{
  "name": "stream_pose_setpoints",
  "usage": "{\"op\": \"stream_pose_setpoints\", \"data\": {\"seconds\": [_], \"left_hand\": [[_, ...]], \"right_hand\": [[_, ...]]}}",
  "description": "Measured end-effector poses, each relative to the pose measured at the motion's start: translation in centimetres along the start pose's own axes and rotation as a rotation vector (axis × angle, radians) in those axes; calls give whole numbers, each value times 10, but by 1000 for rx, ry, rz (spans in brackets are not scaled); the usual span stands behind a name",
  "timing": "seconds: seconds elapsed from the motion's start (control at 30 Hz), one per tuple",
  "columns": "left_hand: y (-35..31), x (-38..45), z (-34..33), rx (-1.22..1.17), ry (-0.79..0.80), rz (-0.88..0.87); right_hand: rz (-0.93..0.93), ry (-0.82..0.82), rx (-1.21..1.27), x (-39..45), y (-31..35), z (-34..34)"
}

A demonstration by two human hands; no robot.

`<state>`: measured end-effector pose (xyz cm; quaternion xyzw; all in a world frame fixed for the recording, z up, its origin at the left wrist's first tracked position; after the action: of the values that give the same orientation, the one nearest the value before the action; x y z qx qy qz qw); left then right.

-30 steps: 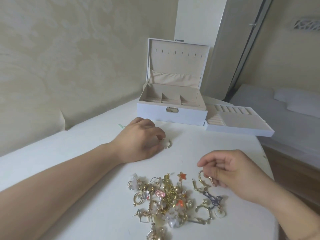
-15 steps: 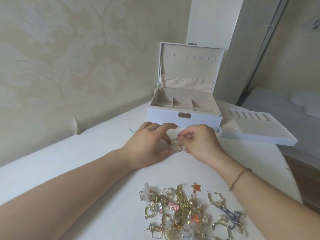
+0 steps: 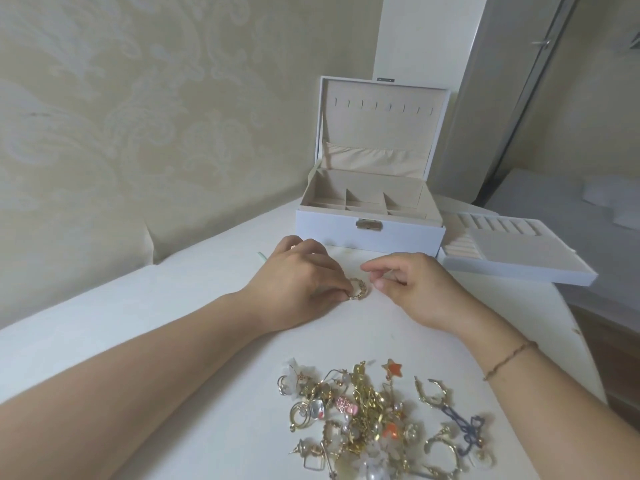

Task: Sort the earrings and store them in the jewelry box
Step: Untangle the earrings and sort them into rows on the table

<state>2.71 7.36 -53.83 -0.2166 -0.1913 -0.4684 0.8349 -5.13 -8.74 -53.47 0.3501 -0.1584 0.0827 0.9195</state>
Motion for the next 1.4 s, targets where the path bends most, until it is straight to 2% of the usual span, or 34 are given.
{"op": "stream_pose_setpoints", "data": {"seconds": [0.1, 0.27, 0.5, 0.57, 0.77, 1.1, 1.2, 1.3, 1.4], "left_hand": [[2, 2, 0, 12, 4, 56], [2, 5, -1, 46, -17, 53], [-2, 3, 2, 59, -61, 15], [-2, 3, 2, 60, -60, 17], [-1, 2, 2, 27, -31, 44], [1, 3, 0, -6, -8, 58], [1, 3, 1, -11, -20, 80], [1, 4, 3, -25, -29, 104], [3, 4, 3, -31, -32, 129]], "right_hand": [[-8, 19, 75, -10, 0, 11], [18, 300, 198, -31, 16, 30], [65, 502, 218, -80, 27, 34], [67, 472, 217, -93, 28, 33], [45, 247, 257, -107, 24, 25], [222, -76, 252, -99, 26, 32], [221, -153, 46, -72, 18, 36], [106, -151, -252, -43, 1, 31], [37, -145, -393, -32, -6, 22]]}}
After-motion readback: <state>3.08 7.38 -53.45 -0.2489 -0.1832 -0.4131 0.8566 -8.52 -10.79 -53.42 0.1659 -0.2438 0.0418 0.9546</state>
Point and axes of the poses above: each hand's wrist, its own x-axis towards the middle knuckle, its own z-axis out of the back of the hand, y = z × x, the point moved 5 cm from there along x, towards the middle knuckle, and after that the axes turned 15 degrees about z, right-handed, at the moved point
